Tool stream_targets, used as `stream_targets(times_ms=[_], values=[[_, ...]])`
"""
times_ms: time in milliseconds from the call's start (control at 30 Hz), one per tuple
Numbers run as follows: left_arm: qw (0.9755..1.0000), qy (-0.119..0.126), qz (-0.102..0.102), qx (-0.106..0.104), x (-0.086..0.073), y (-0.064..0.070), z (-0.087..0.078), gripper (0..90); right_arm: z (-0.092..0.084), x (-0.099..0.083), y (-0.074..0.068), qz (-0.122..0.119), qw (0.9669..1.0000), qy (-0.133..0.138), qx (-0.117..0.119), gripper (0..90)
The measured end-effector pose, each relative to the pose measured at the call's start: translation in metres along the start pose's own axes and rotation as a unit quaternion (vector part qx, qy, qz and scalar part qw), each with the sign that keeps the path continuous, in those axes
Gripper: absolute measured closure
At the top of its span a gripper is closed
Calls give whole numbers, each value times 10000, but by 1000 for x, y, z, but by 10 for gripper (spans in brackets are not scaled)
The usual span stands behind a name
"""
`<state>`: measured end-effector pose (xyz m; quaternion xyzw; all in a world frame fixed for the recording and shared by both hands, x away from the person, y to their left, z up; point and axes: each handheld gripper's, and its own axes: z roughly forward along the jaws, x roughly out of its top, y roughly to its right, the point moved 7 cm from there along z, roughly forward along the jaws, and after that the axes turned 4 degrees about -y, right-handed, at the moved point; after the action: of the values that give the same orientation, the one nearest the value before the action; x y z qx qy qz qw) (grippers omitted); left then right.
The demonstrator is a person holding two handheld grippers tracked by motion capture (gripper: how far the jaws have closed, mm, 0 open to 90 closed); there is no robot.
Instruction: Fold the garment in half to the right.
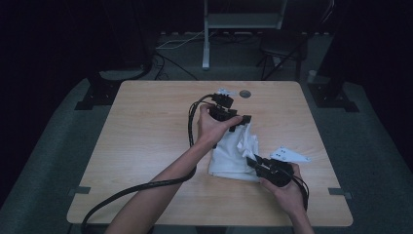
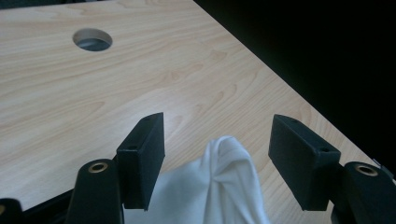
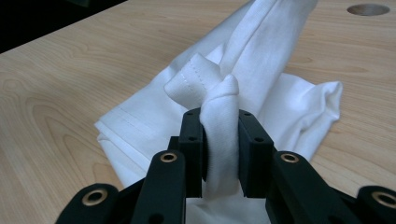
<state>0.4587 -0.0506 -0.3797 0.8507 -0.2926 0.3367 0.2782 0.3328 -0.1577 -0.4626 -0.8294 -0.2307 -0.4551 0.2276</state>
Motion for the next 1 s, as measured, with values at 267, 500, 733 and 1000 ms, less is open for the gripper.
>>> stream_targets(times_ms=[267,500,733,1000], values=[[9998,49,114,155,-1,-7,-16,316,-2,-6,6,119,9998,-80,-118,739],[9995,50,199,250,-10,-14,-26,316,-4,-10,9,232,9993,-182,-237,725],[9991,-10,327,269,-28,-21,-31,315,-9,-16,16,353,9985,-284,-317,711],[9983,-74,512,277,-50,-24,-36,310,-25,-25,27,463,9965,-506,-475,642]])
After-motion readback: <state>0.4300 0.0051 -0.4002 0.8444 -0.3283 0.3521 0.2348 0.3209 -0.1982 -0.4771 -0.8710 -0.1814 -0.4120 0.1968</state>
